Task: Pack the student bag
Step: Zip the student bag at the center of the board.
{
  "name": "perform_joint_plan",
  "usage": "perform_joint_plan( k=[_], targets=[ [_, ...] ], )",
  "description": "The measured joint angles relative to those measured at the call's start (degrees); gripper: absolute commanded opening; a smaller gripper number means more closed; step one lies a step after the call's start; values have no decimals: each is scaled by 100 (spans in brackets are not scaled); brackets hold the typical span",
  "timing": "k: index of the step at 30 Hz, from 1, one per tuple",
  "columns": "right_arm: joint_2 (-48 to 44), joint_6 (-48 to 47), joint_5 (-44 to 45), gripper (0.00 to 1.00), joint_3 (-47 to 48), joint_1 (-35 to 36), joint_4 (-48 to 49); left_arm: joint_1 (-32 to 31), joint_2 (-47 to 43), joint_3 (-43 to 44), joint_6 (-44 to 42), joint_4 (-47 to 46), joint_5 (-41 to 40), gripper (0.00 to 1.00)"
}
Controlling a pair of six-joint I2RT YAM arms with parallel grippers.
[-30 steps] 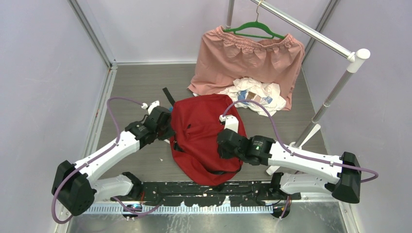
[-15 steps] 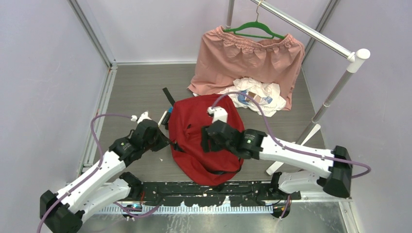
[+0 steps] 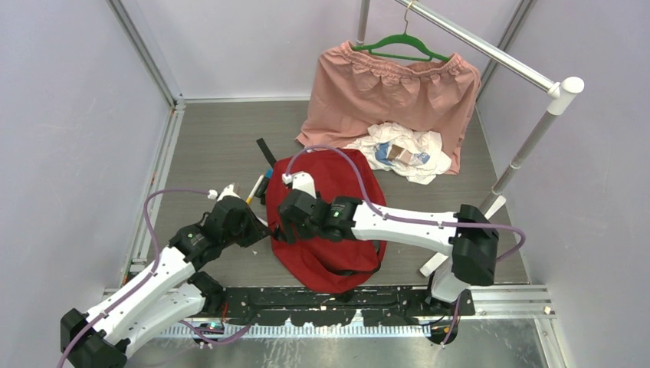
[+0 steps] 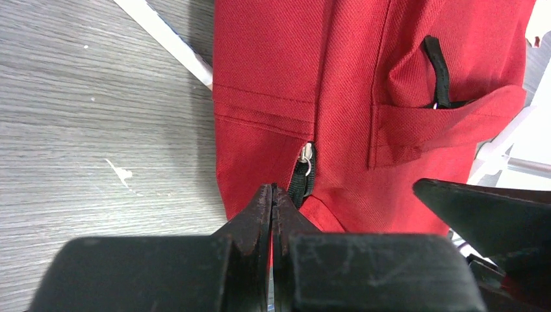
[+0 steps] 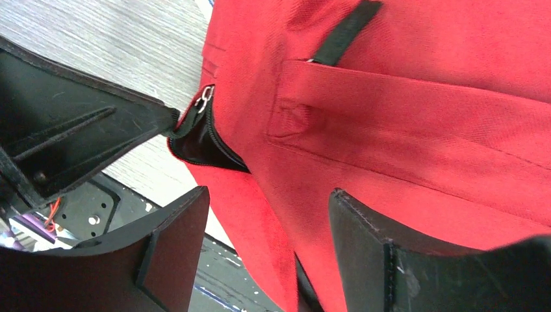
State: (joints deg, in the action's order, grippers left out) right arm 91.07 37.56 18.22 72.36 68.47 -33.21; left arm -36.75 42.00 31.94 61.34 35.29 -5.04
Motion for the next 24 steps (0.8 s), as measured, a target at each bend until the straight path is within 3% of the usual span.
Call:
perform_joint_plan(
  k=[3, 8, 19, 24],
  targets=[
    [267, 2, 79, 64, 146, 92, 7, -46, -2, 0, -2, -11, 39, 0],
    [890, -125, 177, 4, 588, 111, -7, -85, -83, 0, 0, 0, 76, 0],
    [1182, -400, 411, 1, 1460, 87, -109, -317, -588, -55, 179, 168, 315, 0],
    [1222, -479, 476, 1, 1733, -28, -111, -992, -590, -262, 496, 94, 289, 0]
  ],
)
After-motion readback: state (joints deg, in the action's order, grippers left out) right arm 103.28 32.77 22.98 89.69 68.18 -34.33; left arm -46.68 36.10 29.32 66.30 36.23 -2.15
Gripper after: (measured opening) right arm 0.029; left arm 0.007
